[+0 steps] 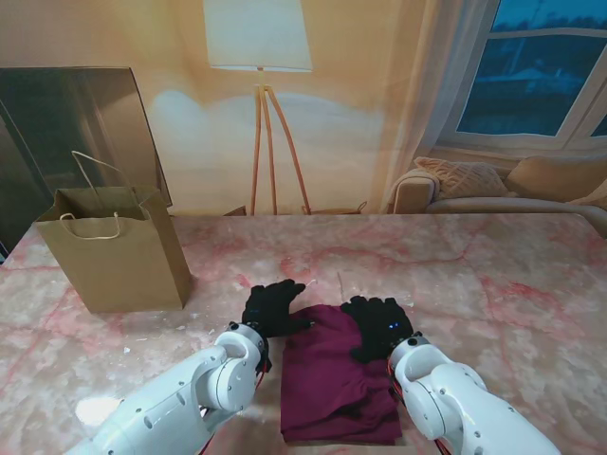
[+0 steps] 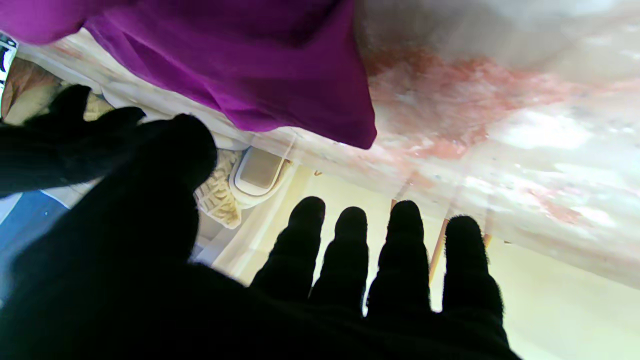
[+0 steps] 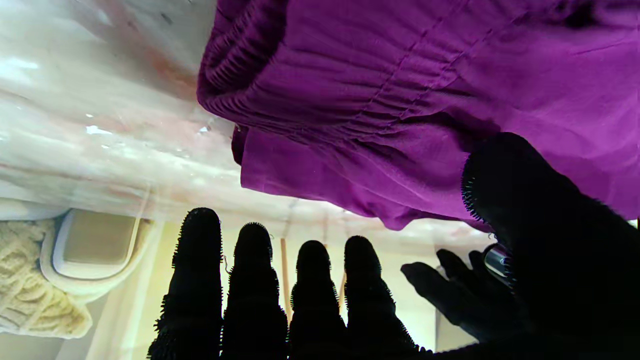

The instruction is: Fold the socks and the shorts into the kraft paper bag

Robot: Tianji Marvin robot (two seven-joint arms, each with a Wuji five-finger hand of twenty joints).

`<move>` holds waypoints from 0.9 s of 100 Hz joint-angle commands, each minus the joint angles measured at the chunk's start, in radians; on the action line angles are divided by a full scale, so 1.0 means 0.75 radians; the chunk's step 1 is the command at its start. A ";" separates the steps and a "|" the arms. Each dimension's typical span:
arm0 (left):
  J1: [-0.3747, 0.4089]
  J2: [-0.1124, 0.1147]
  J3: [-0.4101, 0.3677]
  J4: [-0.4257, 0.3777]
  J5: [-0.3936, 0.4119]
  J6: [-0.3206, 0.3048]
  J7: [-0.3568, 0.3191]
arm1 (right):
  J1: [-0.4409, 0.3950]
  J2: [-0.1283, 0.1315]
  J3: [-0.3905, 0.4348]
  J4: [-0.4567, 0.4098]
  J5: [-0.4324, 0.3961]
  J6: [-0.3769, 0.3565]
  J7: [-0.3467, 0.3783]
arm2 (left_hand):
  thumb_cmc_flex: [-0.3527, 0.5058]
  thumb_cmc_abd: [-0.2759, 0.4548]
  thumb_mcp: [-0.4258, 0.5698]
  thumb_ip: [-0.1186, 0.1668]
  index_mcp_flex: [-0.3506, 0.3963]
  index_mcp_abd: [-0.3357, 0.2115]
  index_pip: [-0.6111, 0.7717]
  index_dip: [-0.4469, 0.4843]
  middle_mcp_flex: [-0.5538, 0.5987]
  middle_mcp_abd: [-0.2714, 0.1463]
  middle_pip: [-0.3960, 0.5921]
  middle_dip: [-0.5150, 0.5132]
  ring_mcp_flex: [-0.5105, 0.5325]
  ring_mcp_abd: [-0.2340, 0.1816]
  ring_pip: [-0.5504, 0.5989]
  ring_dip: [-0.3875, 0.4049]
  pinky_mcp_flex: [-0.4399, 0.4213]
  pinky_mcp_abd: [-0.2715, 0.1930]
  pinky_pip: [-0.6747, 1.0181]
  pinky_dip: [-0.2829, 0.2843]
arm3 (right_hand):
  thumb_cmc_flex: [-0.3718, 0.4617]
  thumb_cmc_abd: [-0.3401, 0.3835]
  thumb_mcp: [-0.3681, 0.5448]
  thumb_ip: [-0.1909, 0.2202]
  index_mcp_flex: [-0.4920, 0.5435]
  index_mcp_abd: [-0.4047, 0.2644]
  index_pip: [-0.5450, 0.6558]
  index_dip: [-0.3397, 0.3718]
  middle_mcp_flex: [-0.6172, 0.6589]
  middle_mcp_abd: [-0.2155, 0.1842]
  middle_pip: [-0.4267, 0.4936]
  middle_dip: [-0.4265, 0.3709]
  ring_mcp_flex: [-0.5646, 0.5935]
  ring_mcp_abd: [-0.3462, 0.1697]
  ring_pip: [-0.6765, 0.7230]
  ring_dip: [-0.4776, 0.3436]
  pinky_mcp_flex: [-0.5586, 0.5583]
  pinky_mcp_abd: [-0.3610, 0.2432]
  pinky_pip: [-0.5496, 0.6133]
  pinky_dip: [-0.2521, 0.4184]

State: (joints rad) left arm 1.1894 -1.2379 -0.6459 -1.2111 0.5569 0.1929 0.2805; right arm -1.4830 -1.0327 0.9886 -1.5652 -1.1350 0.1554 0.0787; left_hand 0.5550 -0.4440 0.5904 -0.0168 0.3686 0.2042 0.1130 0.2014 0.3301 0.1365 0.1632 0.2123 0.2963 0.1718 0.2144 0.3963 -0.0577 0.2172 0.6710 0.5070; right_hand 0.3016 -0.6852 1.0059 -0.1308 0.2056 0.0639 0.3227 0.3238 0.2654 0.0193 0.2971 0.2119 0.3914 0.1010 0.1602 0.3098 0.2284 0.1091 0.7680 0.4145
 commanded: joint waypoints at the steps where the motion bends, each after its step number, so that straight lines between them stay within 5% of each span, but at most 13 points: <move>1: -0.028 -0.015 0.011 0.017 -0.005 -0.013 -0.023 | 0.024 -0.010 -0.011 0.031 0.007 0.003 -0.001 | -0.038 -0.017 -0.071 -0.075 -0.032 0.020 -0.043 -0.017 -0.034 0.005 -0.028 -0.015 -0.014 -0.007 -0.020 0.013 -0.012 0.013 -0.039 0.024 | 0.016 -0.046 0.032 -0.047 -0.083 0.056 -0.054 -0.024 -0.083 0.053 0.011 -0.016 -0.011 0.032 0.023 -0.010 0.005 0.033 0.001 0.073; 11: -0.054 -0.024 0.037 0.046 -0.032 -0.023 -0.045 | 0.078 -0.013 -0.072 0.081 0.040 0.046 -0.002 | -0.031 -0.026 -0.082 -0.072 -0.049 0.030 -0.058 -0.020 0.010 0.010 -0.015 -0.005 0.017 -0.012 -0.006 0.029 -0.014 0.015 -0.047 0.034 | 0.032 -0.051 0.054 -0.048 -0.126 0.107 -0.212 -0.030 -0.116 0.079 0.086 -0.002 0.179 -0.033 0.128 0.120 0.095 0.018 0.126 0.242; 13: -0.058 -0.024 0.041 0.049 -0.036 -0.023 -0.052 | 0.087 -0.014 -0.082 0.089 0.047 0.054 -0.001 | -0.030 -0.027 -0.082 -0.071 -0.052 0.031 -0.061 -0.021 0.021 0.010 -0.012 -0.003 0.018 -0.012 -0.004 0.031 -0.015 0.016 -0.048 0.036 | 0.032 -0.049 0.055 -0.049 -0.092 0.116 -0.370 0.065 -0.117 0.084 0.090 -0.003 0.203 -0.046 0.149 0.160 0.109 0.014 0.135 0.296; 16: -0.063 -0.024 0.046 0.052 -0.041 -0.025 -0.062 | 0.099 -0.016 -0.097 0.099 0.059 0.067 0.001 | -0.026 -0.030 -0.081 -0.070 -0.055 0.033 -0.064 -0.022 0.044 0.009 -0.005 0.003 0.021 -0.013 -0.001 0.036 -0.018 0.019 -0.052 0.037 | 0.035 -0.049 0.058 -0.049 -0.083 0.134 -0.451 0.089 -0.116 0.088 0.105 0.004 0.237 -0.063 0.200 0.205 0.125 0.005 0.169 0.329; 33: -0.082 -0.018 0.071 0.054 -0.041 -0.019 -0.108 | 0.161 -0.022 -0.173 0.140 0.112 0.142 0.028 | -0.023 -0.063 -0.055 -0.075 -0.062 0.068 -0.089 -0.039 0.224 -0.005 0.080 0.139 0.044 -0.008 0.036 0.098 -0.022 0.030 -0.092 0.050 | 0.047 -0.070 0.084 -0.054 -0.068 0.176 -0.479 -0.051 0.020 0.026 0.372 0.116 0.356 -0.120 0.530 0.475 0.207 -0.018 0.324 0.446; 46: -0.094 -0.027 0.090 0.067 -0.052 0.001 -0.115 | 0.197 -0.029 -0.221 0.175 0.145 0.180 0.012 | -0.022 -0.124 0.024 -0.090 -0.049 0.105 -0.093 -0.055 0.310 -0.034 0.263 0.415 0.076 0.015 0.112 0.206 -0.018 0.045 -0.109 0.068 | 0.056 -0.114 0.134 -0.065 -0.077 0.173 -0.444 0.075 0.177 -0.111 0.684 0.280 0.412 -0.156 0.769 0.678 0.258 -0.010 0.405 0.500; 56: -0.109 -0.028 0.114 0.079 -0.040 0.014 -0.125 | 0.217 -0.044 -0.252 0.206 0.201 0.207 -0.031 | -0.024 -0.169 0.078 -0.103 -0.022 0.118 -0.073 -0.054 0.346 -0.077 0.449 0.658 0.121 0.023 0.203 0.327 -0.005 0.060 -0.103 0.066 | 0.087 -0.176 0.180 -0.069 -0.021 0.142 -0.363 0.171 0.317 -0.254 0.987 0.573 0.507 -0.183 0.953 0.836 0.312 0.031 0.464 0.489; 68: -0.116 -0.034 0.129 0.094 -0.031 0.029 -0.116 | 0.232 -0.060 -0.276 0.233 0.264 0.205 -0.079 | -0.024 -0.223 0.131 -0.115 0.107 0.037 0.053 0.037 0.443 -0.154 0.663 0.906 0.178 0.014 0.313 0.481 0.009 0.085 -0.071 0.051 | 0.124 -0.295 0.239 -0.076 0.244 -0.072 0.114 0.164 0.630 -0.354 1.142 0.830 0.682 -0.198 1.109 0.894 0.422 0.094 0.593 0.467; 82: -0.108 -0.032 0.124 0.094 -0.030 0.049 -0.118 | 0.242 -0.093 -0.293 0.292 0.329 0.145 -0.224 | 0.000 -0.237 0.145 -0.112 0.248 -0.216 0.469 0.448 0.485 -0.177 0.689 1.040 0.182 0.010 0.359 0.573 -0.002 0.090 -0.056 0.033 | 0.152 -0.398 0.298 -0.085 0.653 -0.461 0.643 0.501 0.865 -0.369 1.161 1.018 0.746 -0.184 1.187 0.898 0.448 0.136 0.668 0.459; 86: -0.102 -0.032 0.119 0.096 -0.028 0.050 -0.109 | 0.242 -0.100 -0.295 0.299 0.345 0.133 -0.248 | 0.006 -0.238 0.168 -0.113 0.227 -0.280 0.647 0.595 0.477 -0.166 0.653 1.022 0.176 0.009 0.356 0.570 -0.001 0.089 -0.052 0.036 | 0.195 -0.424 0.274 -0.233 0.714 -0.538 0.738 0.547 0.865 -0.360 1.147 1.034 0.728 -0.174 1.186 0.895 0.426 0.136 0.666 0.458; 90: -0.096 -0.033 0.111 0.099 -0.027 0.049 -0.096 | 0.243 -0.105 -0.297 0.303 0.350 0.125 -0.268 | 0.018 -0.230 0.182 -0.110 0.232 -0.350 0.835 0.733 0.459 -0.153 0.595 0.979 0.166 0.010 0.344 0.556 -0.002 0.085 -0.047 0.041 | 0.220 -0.433 0.256 -0.298 0.739 -0.607 0.813 0.591 0.862 -0.359 1.141 1.040 0.712 -0.173 1.178 0.892 0.412 0.132 0.660 0.456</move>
State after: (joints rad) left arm 1.1057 -1.2610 -0.5542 -1.1415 0.5379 0.2277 0.1951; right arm -1.2929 -1.0966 0.7743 -1.3247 -0.8640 0.2465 -0.1517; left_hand 0.5568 -0.5751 0.6877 -0.0496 0.5345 0.0115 0.5852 0.6252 0.6733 0.0482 0.6544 0.9488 0.4055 0.1685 0.4461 0.8113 -0.0471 0.2686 0.6240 0.5412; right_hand 0.4302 -0.9663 1.1894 -0.2774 0.7087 -0.3081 0.8304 0.7055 0.8889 -0.2121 1.1299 0.9656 0.9144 -0.0205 0.9999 0.9317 0.5541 0.1733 1.2229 0.7472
